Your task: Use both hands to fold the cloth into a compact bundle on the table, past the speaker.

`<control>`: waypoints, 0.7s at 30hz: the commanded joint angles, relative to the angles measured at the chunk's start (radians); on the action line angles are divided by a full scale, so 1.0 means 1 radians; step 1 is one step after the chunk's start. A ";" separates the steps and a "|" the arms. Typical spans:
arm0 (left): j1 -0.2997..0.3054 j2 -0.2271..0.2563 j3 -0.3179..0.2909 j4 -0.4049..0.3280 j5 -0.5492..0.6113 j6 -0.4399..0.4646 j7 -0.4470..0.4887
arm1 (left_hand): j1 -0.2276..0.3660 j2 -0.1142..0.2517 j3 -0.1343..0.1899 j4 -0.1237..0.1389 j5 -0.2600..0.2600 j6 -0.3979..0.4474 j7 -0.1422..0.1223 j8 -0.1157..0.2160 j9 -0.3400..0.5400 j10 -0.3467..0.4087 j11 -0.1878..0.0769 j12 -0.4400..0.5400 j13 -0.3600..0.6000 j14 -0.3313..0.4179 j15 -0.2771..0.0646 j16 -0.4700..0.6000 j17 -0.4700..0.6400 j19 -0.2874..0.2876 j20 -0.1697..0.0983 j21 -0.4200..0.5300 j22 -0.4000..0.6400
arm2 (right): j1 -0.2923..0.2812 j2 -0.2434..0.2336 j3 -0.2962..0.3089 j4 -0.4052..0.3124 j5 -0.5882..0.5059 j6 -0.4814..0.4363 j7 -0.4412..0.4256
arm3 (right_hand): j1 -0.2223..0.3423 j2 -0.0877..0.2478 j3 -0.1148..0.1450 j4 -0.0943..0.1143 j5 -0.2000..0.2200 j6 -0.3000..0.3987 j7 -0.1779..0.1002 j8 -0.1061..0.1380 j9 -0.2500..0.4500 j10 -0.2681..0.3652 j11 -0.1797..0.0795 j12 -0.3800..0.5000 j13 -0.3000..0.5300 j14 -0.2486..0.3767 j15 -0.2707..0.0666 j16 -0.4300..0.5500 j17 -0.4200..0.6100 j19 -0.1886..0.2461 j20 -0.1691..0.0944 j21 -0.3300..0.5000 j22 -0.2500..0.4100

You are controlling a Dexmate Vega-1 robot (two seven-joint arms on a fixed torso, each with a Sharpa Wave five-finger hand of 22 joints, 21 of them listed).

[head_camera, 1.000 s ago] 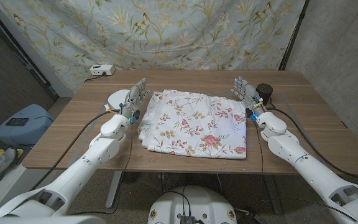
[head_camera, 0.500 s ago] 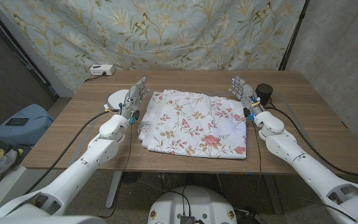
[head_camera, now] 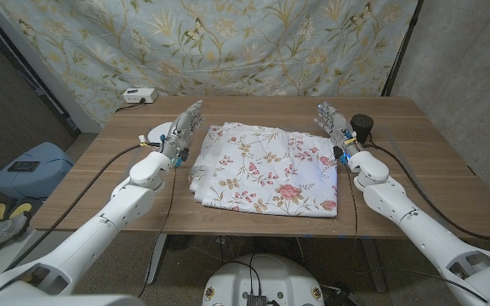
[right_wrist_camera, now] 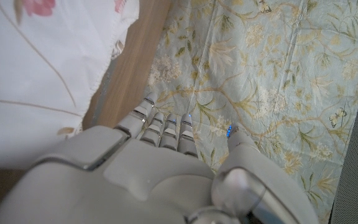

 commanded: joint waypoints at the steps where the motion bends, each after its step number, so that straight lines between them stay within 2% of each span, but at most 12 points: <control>1: 0.000 0.068 0.021 -0.036 0.067 0.000 -0.049 | 0.012 -0.005 0.001 -0.009 0.006 0.016 0.008 0.003 0.004 -0.001 -0.007 0.000 0.003 -0.005 0.003 -0.004 0.002 0.003 0.000 -0.002 0.003 | -0.023 -0.021 0.015 -0.043 -0.015 0.005 -0.029 | 0.010 -0.004 0.003 -0.003 0.004 0.000 0.004 0.000 0.005 -0.001 0.005 -0.001 0.004 -0.010 -0.005 0.004 0.002 -0.005 -0.051 0.001 0.002; 13: -0.035 0.159 0.071 -0.076 0.214 0.027 -0.093 | 0.009 -0.008 -0.013 -0.015 0.005 0.036 -0.010 0.005 0.004 -0.007 -0.025 -0.004 0.003 -0.016 -0.002 -0.005 0.004 -0.008 -0.002 -0.007 0.003 | -0.051 -0.043 0.038 -0.080 -0.024 0.011 -0.060 | 0.010 -0.005 0.002 -0.005 0.003 -0.002 0.006 -0.001 0.005 -0.004 0.006 -0.002 0.004 -0.014 -0.004 0.004 0.001 -0.009 -0.050 0.000 0.002; 17: -0.039 0.197 0.078 -0.101 0.260 0.038 -0.102 | -0.019 -0.004 -0.034 0.013 0.002 0.034 -0.024 -0.001 0.005 -0.019 -0.031 -0.008 0.003 -0.035 -0.004 -0.004 0.013 -0.029 -0.003 -0.012 0.004 | -0.059 -0.048 0.043 -0.091 -0.025 0.008 -0.071 | 0.009 -0.005 0.002 -0.006 0.003 -0.003 0.006 -0.002 0.005 -0.006 0.006 -0.002 0.004 -0.014 -0.004 0.004 0.001 -0.010 -0.050 0.000 0.002; 21: -0.033 0.250 0.073 -0.150 0.297 0.065 -0.113 | -0.034 -0.001 -0.044 0.029 0.002 0.025 -0.036 -0.005 0.005 -0.029 -0.040 -0.011 0.003 -0.048 -0.009 -0.004 0.015 -0.041 -0.005 -0.014 0.004 | -0.063 -0.051 0.047 -0.097 -0.028 0.008 -0.078 | 0.010 -0.005 0.002 -0.006 0.003 -0.004 0.006 -0.002 0.005 -0.007 0.007 -0.002 0.004 -0.015 -0.004 0.004 0.001 -0.010 -0.050 0.000 0.002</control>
